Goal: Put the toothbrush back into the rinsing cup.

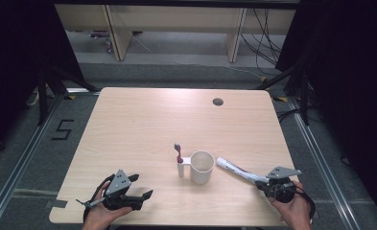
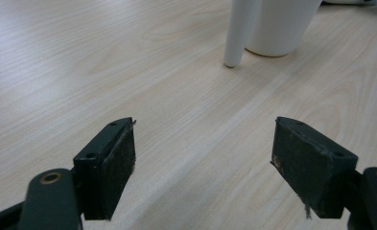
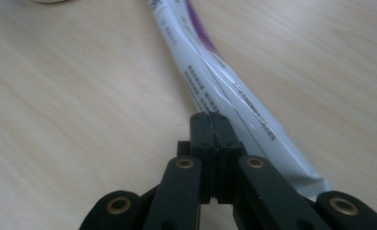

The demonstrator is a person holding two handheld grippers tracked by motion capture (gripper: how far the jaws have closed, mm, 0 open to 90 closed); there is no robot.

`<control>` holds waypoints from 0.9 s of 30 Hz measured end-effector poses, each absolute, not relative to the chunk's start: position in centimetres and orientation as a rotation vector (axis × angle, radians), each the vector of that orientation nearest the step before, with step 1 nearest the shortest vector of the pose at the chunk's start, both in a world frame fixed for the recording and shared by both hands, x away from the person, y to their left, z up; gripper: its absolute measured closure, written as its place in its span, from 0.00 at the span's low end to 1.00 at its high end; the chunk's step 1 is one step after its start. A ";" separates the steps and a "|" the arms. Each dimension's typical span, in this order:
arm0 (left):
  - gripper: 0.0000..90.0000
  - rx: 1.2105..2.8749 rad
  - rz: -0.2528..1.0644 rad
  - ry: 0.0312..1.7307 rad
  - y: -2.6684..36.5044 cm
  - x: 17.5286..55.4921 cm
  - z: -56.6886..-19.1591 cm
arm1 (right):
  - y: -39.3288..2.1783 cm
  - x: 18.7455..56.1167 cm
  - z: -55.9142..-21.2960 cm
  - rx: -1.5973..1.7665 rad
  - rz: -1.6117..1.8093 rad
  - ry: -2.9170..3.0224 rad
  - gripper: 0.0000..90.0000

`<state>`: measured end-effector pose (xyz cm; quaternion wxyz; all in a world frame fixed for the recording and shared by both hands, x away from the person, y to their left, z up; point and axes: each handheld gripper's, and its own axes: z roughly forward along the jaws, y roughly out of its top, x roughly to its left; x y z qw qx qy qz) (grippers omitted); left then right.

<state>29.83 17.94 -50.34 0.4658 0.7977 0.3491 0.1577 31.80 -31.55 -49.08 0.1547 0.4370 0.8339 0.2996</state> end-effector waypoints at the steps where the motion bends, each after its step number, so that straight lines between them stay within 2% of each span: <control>1: 0.25 1.952 0.386 0.860 17.9 29.8 -50.4 | -31.8 32.1 -48.9 1.286 0.834 2.403 1.00; 12: 0.25 1.968 0.379 0.859 17.9 29.9 -50.5 | -33.9 37.2 -49.0 1.285 0.738 2.339 1.00; 27: 0.25 1.969 0.369 0.842 17.6 29.8 -50.5 | -32.1 44.0 -47.8 1.349 0.681 2.307 1.00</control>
